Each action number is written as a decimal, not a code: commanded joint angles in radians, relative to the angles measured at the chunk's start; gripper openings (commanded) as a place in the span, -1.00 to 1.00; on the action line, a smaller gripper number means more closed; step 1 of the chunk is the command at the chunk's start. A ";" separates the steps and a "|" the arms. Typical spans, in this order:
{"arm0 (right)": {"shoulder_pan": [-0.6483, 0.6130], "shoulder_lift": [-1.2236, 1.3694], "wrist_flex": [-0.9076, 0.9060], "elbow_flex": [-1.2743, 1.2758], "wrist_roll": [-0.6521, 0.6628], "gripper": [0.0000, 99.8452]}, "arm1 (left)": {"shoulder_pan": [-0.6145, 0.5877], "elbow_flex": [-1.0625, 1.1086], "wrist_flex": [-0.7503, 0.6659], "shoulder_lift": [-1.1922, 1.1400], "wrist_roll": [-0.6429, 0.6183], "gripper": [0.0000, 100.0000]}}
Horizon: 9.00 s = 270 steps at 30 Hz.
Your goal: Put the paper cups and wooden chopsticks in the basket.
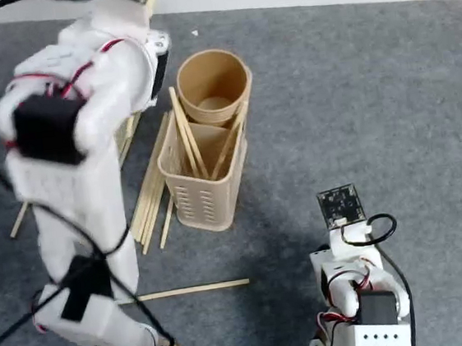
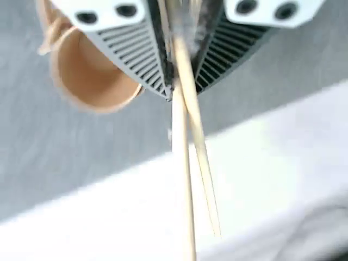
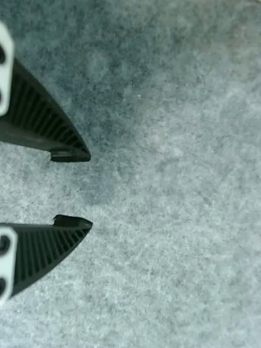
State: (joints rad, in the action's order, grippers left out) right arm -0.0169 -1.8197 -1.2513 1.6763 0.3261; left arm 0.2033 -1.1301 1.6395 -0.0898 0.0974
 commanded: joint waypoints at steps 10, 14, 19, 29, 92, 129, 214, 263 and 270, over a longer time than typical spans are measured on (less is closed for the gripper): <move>0.010 -0.013 -0.005 0.117 0.011 -0.66 | 0.179 -0.016 -0.126 0.093 -0.146 -0.95; 0.010 -0.013 -0.005 0.117 0.011 -0.66 | 0.191 0.035 -0.137 0.093 -0.166 -0.95; 0.010 -0.013 -0.005 0.117 0.011 -0.66 | 0.189 0.120 -0.144 0.093 -0.230 -0.95; 0.010 -0.013 -0.005 0.117 0.011 -0.66 | 0.186 0.162 -0.157 0.104 -0.239 -0.95; 0.010 -0.013 -0.005 0.117 0.011 -0.66 | -0.843 0.842 -0.290 -0.228 0.405 -0.62; 0.010 -0.013 -0.005 0.117 0.011 -0.66 | -0.711 -0.151 0.124 -1.082 0.620 -0.47; 0.010 -0.013 -0.005 0.117 0.011 -0.66 | 0.168 1.382 -0.947 0.682 -0.129 -0.99; 0.012 -0.013 -0.005 0.117 0.011 -0.66 | -0.456 1.626 -0.617 1.006 -0.127 -0.70; 0.012 -0.013 -0.005 0.117 0.011 -0.66 | -0.631 1.664 -0.552 0.559 0.141 -0.71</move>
State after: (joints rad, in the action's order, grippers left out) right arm -0.0169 -1.8197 -1.2513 1.6763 0.3261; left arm -0.3813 0.5424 1.0825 0.6391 0.0790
